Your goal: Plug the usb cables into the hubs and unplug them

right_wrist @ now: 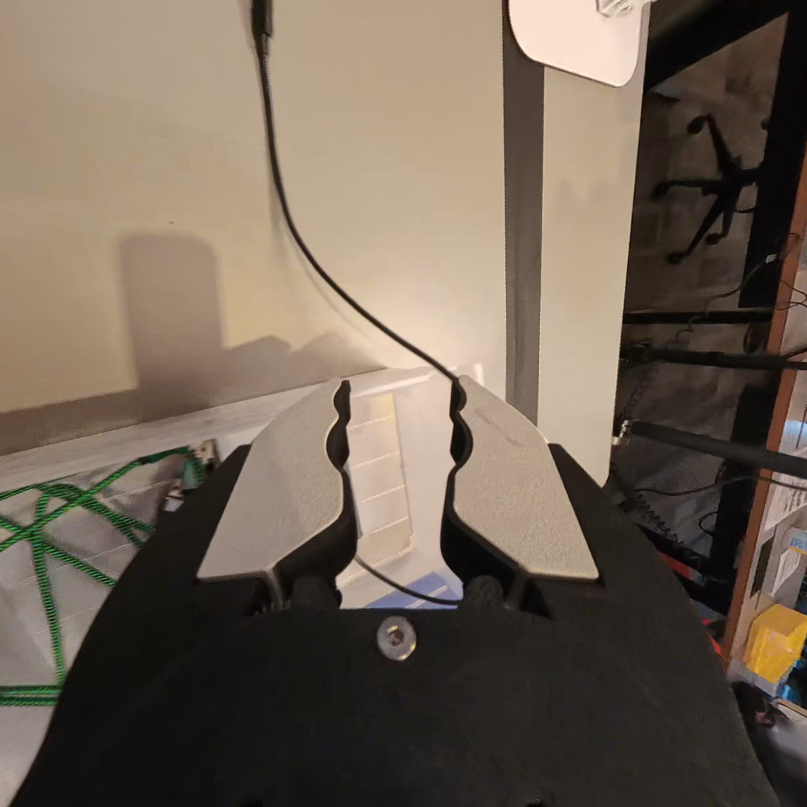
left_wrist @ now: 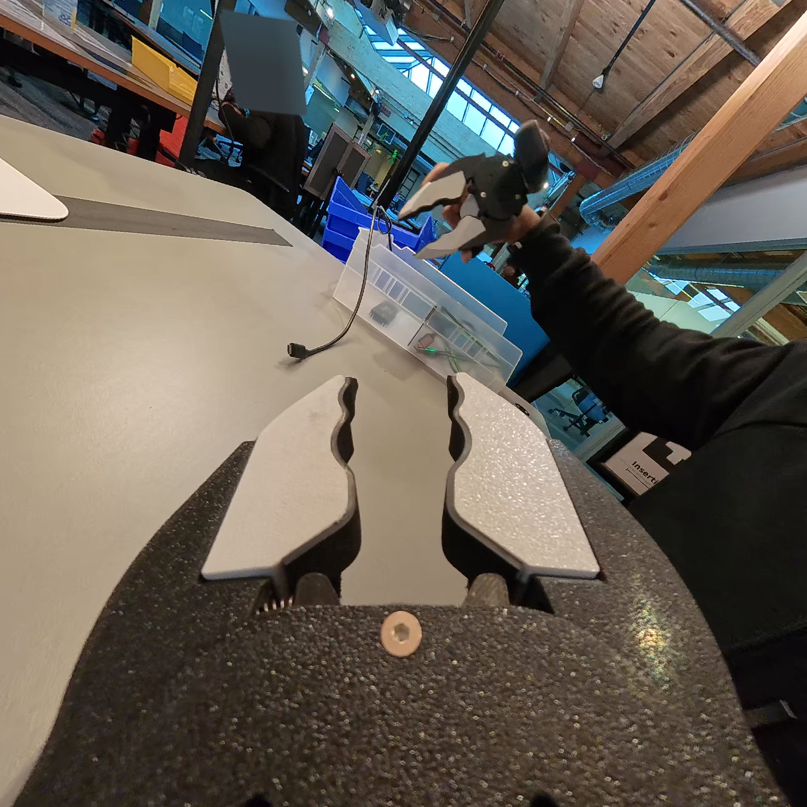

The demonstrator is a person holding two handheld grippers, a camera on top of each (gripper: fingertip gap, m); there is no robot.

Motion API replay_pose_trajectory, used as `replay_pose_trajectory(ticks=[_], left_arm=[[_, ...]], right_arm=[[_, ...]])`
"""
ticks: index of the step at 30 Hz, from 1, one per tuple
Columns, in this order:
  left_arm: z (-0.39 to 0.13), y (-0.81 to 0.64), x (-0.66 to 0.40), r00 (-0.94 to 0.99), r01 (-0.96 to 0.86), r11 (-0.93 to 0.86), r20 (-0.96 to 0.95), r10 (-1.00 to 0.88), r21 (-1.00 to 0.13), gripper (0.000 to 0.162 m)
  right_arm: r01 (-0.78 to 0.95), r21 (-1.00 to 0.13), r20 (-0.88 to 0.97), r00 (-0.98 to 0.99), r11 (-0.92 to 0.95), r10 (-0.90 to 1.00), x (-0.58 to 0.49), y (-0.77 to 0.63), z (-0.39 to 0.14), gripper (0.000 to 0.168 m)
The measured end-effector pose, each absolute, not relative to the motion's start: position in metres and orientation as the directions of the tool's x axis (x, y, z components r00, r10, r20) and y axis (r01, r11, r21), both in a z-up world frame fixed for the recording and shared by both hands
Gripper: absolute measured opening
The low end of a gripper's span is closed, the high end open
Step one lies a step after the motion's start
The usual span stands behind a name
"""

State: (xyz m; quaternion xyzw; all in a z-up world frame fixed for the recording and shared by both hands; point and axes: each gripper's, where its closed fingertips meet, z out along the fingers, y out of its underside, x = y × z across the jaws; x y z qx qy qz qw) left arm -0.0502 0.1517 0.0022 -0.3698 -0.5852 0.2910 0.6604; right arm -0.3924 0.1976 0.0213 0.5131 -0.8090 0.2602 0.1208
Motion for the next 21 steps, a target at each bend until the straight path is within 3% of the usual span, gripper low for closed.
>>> replay_pose_trajectory(ticks=[3, 6, 13, 15, 16, 21], left_arm=[[0.001, 0.151, -0.049, 0.140, 0.052, 0.553, 0.555, 0.820, -0.831, 0.041], [0.001, 0.150, -0.049, 0.138, 0.054, 0.555, 0.557, 0.819, -0.830, 0.041], [-0.001, 0.153, -0.052, 0.154, 0.076, 0.564, 0.569, 0.808, -0.822, 0.041], [-0.001, 0.152, -0.052, 0.153, 0.073, 0.564, 0.568, 0.808, -0.822, 0.041], [0.000, 0.152, -0.052, 0.152, 0.070, 0.566, 0.570, 0.808, -0.821, 0.041], [-0.001, 0.150, -0.051, 0.152, 0.067, 0.577, 0.580, 0.800, -0.814, 0.041]], right_arm=[[-0.915, -0.189, 0.467, -0.403, 0.357, -0.787, -0.410, 0.175, 0.013, 0.041], [-0.925, -0.101, 0.473, -0.368, 0.365, -0.801, -0.429, 0.163, 0.017, 0.024], [-0.914, 0.087, 0.457, -0.317, 0.396, -0.831, -0.461, 0.160, 0.004, 0.028], [-0.911, 0.139, 0.481, -0.280, 0.387, -0.831, -0.466, 0.158, -0.001, 0.021], [-0.913, 0.139, 0.495, -0.271, 0.383, -0.826, -0.466, 0.157, 0.001, 0.010], [-0.915, 0.076, 0.545, -0.296, 0.397, -0.785, -0.472, 0.166, 0.025, 0.006]])
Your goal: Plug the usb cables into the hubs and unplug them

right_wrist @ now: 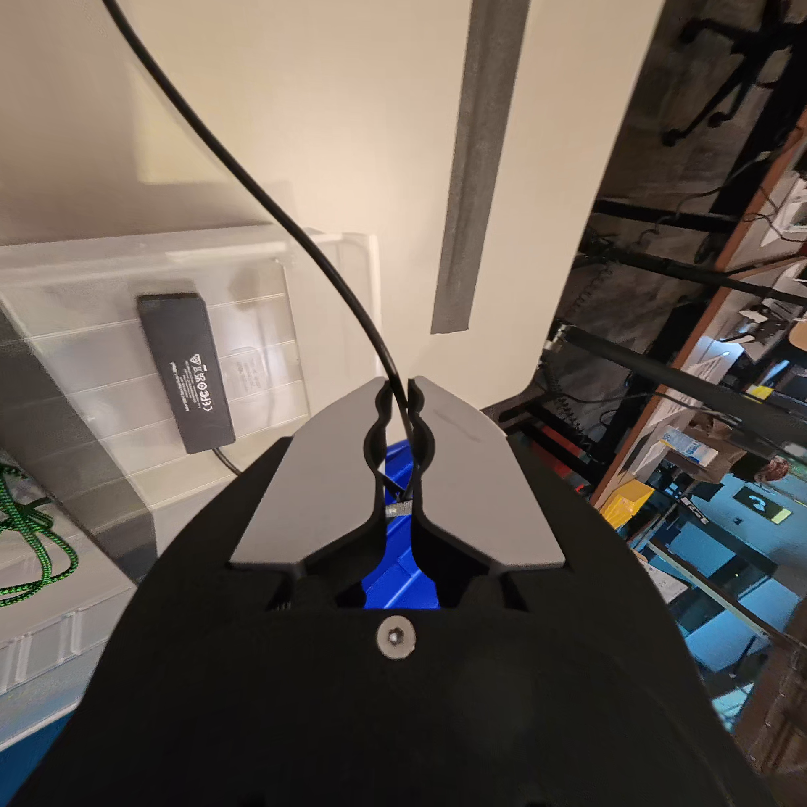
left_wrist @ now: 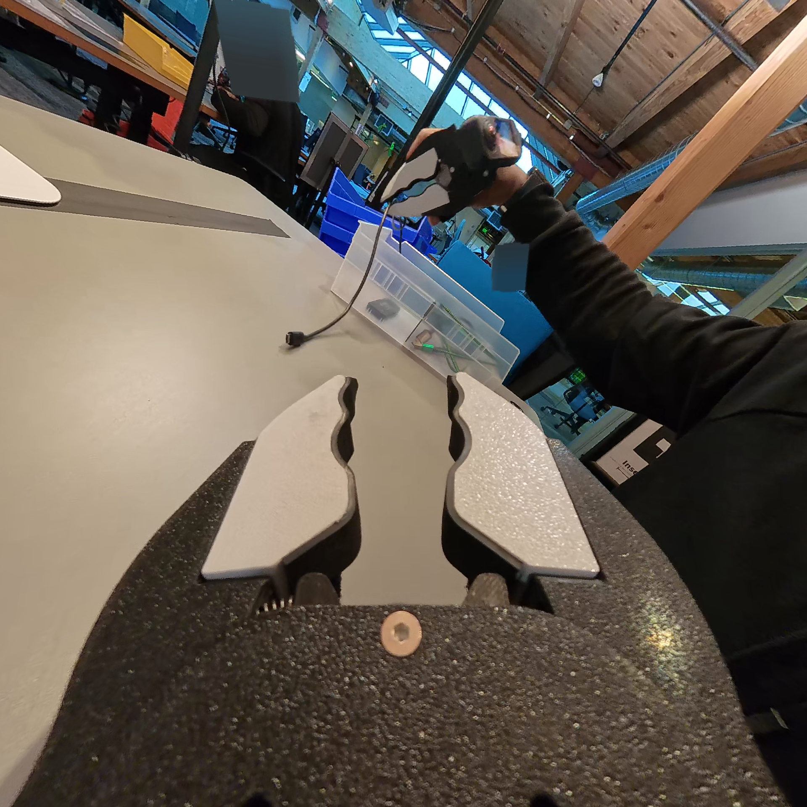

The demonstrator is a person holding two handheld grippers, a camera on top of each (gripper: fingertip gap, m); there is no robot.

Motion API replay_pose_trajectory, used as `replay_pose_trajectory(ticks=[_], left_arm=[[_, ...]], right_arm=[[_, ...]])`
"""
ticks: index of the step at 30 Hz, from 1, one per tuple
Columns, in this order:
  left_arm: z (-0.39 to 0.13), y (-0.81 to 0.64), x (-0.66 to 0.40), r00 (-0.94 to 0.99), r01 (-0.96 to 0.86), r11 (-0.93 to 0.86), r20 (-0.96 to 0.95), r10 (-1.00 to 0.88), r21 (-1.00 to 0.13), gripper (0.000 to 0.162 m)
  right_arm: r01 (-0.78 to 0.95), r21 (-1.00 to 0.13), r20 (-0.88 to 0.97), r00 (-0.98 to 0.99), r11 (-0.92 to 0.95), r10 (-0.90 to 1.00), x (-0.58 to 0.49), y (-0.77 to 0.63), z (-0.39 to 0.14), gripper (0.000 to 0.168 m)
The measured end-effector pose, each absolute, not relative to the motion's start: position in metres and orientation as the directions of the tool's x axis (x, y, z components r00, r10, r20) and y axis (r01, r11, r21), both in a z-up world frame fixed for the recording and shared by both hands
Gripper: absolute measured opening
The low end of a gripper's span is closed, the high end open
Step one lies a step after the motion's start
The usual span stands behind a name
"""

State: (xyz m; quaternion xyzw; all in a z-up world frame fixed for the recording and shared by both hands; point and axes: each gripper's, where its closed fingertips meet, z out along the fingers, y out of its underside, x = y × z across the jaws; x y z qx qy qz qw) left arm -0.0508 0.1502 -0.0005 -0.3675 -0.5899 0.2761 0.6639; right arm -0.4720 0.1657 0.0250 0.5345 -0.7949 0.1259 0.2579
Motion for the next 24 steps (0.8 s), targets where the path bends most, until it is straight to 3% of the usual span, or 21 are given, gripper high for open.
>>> replay_pose_trajectory(ticks=[3, 9, 13, 18, 24], left_arm=[[-0.001, 0.151, -0.051, 0.153, 0.073, 0.575, 0.578, 0.801, -0.815, 0.041], [-0.002, 0.153, -0.052, 0.152, 0.079, 0.569, 0.574, 0.805, -0.819, 0.041], [-0.002, 0.152, -0.051, 0.151, 0.076, 0.571, 0.575, 0.804, -0.818, 0.041], [-0.001, 0.150, -0.051, 0.145, 0.064, 0.572, 0.575, 0.805, -0.818, 0.041], [-0.001, 0.151, -0.051, 0.140, 0.062, 0.562, 0.565, 0.813, -0.825, 0.041]], right_arm=[[-0.908, -0.049, 0.610, -0.357, 0.416, -0.708, -0.478, 0.175, 0.056, 0.004], [-0.782, -0.407, 0.683, -0.603, 0.472, -0.411, -0.520, 0.213, 0.109, 0.004], [-0.640, -0.631, 0.618, -0.757, 0.438, -0.215, -0.554, 0.248, 0.125, 0.003], [-0.593, -0.597, 0.638, -0.759, 0.540, -0.129, -0.590, 0.287, 0.110, 0.003], [-0.642, -0.442, 0.689, -0.690, 0.626, -0.221, -0.597, 0.303, 0.092, 0.003]])
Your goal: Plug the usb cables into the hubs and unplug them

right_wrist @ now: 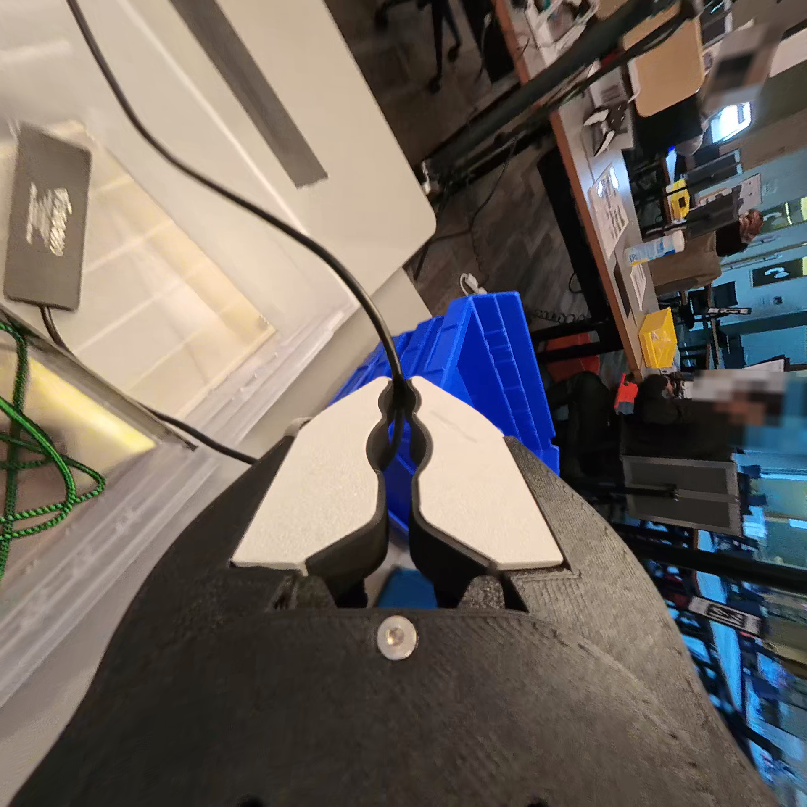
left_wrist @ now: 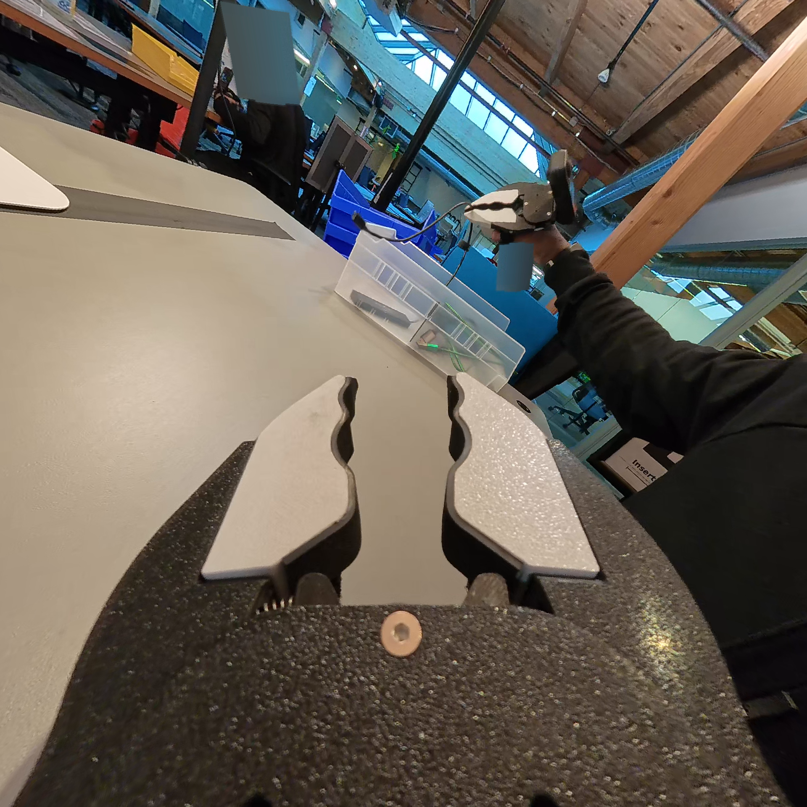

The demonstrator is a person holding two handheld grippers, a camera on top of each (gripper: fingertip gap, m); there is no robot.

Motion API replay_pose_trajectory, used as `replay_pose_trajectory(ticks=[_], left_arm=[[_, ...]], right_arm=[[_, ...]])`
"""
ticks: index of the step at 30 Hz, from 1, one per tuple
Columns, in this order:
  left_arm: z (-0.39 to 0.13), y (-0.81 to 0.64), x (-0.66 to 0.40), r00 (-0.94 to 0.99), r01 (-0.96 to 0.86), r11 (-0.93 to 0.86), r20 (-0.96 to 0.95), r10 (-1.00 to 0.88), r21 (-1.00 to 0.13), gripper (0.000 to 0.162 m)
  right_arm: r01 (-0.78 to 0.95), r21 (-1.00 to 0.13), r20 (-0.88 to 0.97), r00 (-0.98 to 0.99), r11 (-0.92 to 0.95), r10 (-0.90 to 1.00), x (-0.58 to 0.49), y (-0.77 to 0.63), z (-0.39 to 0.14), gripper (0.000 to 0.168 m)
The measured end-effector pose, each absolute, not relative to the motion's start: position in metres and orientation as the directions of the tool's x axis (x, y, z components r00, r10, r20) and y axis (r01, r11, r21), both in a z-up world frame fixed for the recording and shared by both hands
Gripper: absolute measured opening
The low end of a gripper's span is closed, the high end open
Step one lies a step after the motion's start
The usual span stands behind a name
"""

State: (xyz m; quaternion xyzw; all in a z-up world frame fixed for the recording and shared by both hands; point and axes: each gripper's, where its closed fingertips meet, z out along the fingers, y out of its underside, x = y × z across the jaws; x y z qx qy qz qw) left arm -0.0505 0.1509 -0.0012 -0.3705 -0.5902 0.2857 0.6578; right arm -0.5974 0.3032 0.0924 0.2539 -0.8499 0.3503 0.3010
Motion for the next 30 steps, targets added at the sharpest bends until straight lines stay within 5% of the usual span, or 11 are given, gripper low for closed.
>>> replay_pose_trajectory(ticks=[10, 19, 24, 30], left_arm=[[-0.002, 0.152, -0.051, 0.139, 0.068, 0.555, 0.559, 0.818, -0.829, 0.041], [-0.004, 0.156, -0.053, 0.142, 0.091, 0.552, 0.559, 0.817, -0.829, 0.041], [-0.003, 0.156, -0.053, 0.144, 0.090, 0.554, 0.561, 0.815, -0.828, 0.041], [-0.003, 0.156, -0.053, 0.155, 0.096, 0.560, 0.568, 0.808, -0.823, 0.041]], right_arm=[[-0.693, 0.056, 0.689, -0.494, 0.719, -0.530, -0.597, 0.291, 0.040, 0.003], [-0.762, 0.264, 0.532, -0.397, 0.592, -0.748, -0.559, 0.246, -0.021, 0.007], [-0.768, 0.260, 0.435, -0.448, 0.585, -0.781, -0.549, 0.236, -0.053, 0.024], [-0.703, -0.101, 0.376, -0.682, 0.704, -0.627, -0.526, 0.225, -0.032, 0.059]])
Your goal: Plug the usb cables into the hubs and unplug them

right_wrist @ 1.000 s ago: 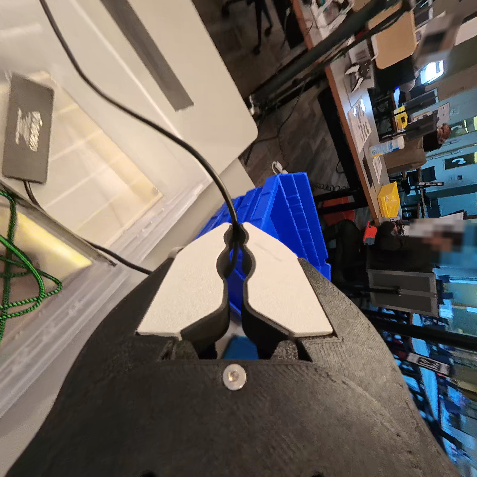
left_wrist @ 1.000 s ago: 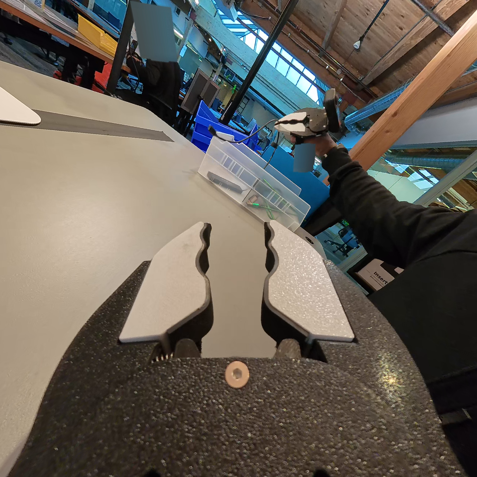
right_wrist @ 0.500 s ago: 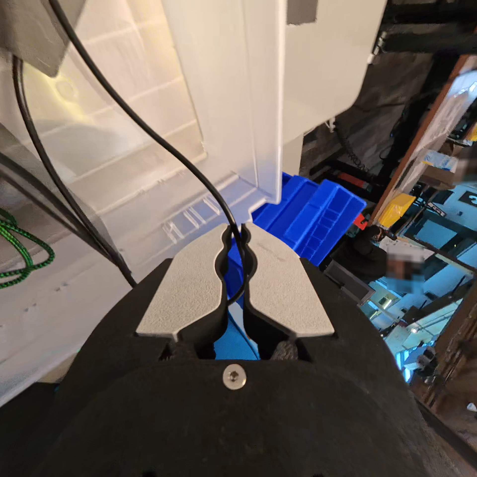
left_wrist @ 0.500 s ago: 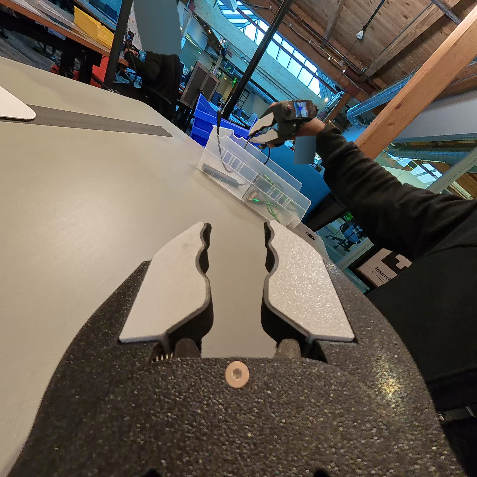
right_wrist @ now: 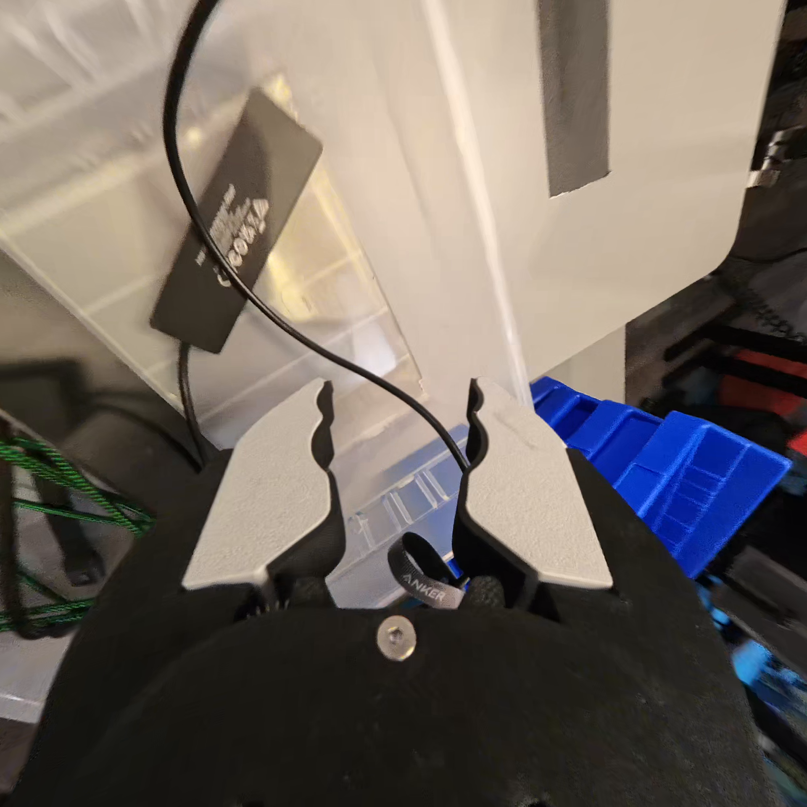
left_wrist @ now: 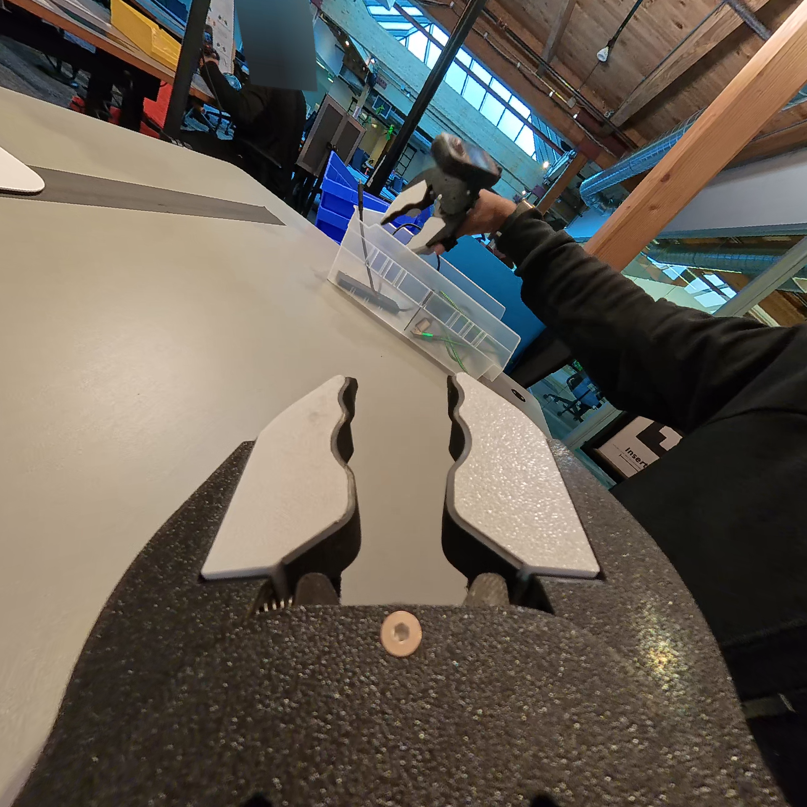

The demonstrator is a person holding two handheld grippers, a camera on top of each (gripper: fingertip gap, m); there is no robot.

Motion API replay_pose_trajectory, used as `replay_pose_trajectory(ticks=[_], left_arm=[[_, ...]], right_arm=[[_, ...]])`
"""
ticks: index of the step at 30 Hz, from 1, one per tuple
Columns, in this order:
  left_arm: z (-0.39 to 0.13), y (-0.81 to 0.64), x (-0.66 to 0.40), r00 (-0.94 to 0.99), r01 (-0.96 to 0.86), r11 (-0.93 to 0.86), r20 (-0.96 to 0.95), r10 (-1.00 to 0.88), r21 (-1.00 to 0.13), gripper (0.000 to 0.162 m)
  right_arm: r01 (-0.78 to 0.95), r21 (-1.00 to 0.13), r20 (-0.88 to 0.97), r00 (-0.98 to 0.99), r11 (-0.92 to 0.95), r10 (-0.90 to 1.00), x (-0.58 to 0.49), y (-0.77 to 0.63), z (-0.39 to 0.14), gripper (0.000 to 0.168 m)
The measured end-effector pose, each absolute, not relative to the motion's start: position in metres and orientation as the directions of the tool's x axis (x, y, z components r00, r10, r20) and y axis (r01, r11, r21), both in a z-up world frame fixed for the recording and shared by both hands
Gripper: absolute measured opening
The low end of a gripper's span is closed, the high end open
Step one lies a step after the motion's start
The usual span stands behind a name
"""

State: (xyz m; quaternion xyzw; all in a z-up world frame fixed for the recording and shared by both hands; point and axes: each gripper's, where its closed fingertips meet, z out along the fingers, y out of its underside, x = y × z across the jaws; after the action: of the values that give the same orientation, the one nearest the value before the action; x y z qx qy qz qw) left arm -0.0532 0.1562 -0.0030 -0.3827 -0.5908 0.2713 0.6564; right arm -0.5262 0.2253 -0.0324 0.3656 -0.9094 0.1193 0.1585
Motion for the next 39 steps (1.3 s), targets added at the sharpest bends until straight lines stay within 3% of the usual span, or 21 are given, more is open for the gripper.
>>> replay_pose_trajectory(ticks=[5, 8, 12, 15, 18, 22, 25, 30, 33, 39], left_arm=[[-0.001, 0.157, -0.053, 0.157, 0.085, 0.543, 0.550, 0.821, -0.835, 0.041], [0.004, 0.157, -0.052, 0.151, 0.057, 0.530, 0.532, 0.833, -0.846, 0.041], [0.024, 0.164, -0.054, 0.216, -0.052, 0.624, 0.601, 0.769, -0.780, 0.041], [0.048, 0.177, -0.056, 0.330, -0.167, 0.730, 0.661, 0.675, -0.662, 0.042], [0.071, 0.200, -0.060, 0.455, -0.256, 0.807, 0.670, 0.586, -0.532, 0.048], [0.086, 0.234, -0.065, 0.559, -0.324, 0.856, 0.648, 0.517, -0.404, 0.057], [0.087, 0.258, -0.062, 0.544, -0.379, 0.826, 0.621, 0.564, -0.417, 0.058], [0.087, 0.255, -0.031, 0.463, -0.557, 0.739, 0.598, 0.655, -0.378, 0.057], [0.080, 0.270, -0.042, 0.421, -0.521, 0.723, 0.600, 0.680, -0.453, 0.058], [0.081, 0.273, -0.037, 0.505, -0.514, 0.778, 0.606, 0.614, -0.361, 0.053]], right_arm=[[-0.542, -0.425, 0.306, -0.840, 0.725, -0.448, -0.504, 0.223, 0.009, 0.073], [-0.394, -0.609, 0.275, -0.919, 0.689, -0.282, -0.471, 0.223, 0.046, 0.067], [-0.080, -0.851, -0.046, -0.973, 0.519, -0.225, -0.355, 0.232, 0.096, 0.057], [0.178, -0.919, -0.293, -0.905, 0.351, -0.308, -0.262, 0.239, 0.120, 0.051], [0.466, -0.872, -0.481, -0.766, 0.148, -0.425, -0.197, 0.236, 0.132, 0.050], [0.803, -0.595, -0.667, -0.497, -0.004, -0.555, -0.149, 0.224, 0.128, 0.045], [0.909, -0.416, -0.682, -0.339, -0.037, -0.648, -0.126, 0.222, 0.128, 0.038], [0.936, -0.336, -0.661, -0.311, -0.102, -0.683, -0.118, 0.230, 0.132, 0.032], [0.914, -0.383, -0.629, -0.363, -0.132, -0.687, -0.111, 0.230, 0.134, 0.029], [0.894, -0.425, -0.613, -0.399, -0.142, -0.682, -0.099, 0.238, 0.141, 0.020]])
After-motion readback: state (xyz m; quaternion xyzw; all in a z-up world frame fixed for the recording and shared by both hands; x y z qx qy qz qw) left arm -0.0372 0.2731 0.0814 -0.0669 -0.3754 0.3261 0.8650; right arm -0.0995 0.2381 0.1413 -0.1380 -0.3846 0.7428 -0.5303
